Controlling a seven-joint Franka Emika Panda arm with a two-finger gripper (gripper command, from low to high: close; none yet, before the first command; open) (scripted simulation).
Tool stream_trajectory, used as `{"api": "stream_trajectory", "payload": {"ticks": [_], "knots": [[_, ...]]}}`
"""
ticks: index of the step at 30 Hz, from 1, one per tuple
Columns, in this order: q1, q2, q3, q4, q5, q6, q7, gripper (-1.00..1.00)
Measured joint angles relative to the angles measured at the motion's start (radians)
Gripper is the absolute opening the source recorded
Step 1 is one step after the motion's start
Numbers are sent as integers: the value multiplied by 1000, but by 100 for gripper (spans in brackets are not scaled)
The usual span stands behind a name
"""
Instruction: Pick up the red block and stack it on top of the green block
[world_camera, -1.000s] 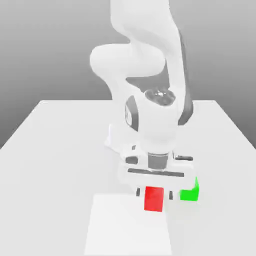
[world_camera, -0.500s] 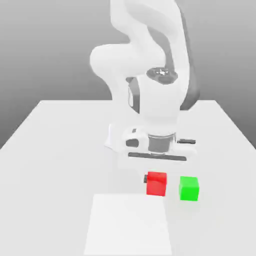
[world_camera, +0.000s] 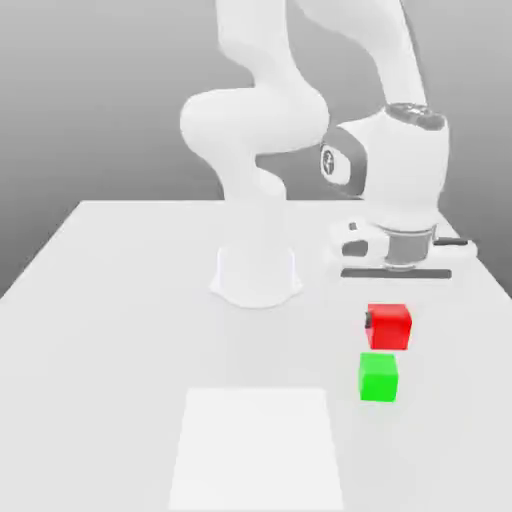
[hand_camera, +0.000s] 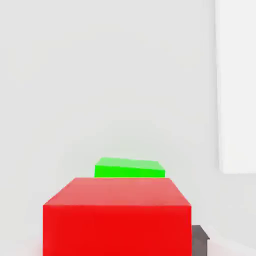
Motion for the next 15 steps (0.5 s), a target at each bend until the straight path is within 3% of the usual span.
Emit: {"api": "stream_trajectory", "payload": {"ticks": [1, 2, 8, 15], "knots": [[5, 37, -15, 1, -36, 35, 24, -100], [3, 69, -25, 3, -75, 64, 51, 100], [-7, 85, -27, 3, -95, 78, 65, 100], [61, -123, -42, -4, 63, -117, -44, 100]]}}
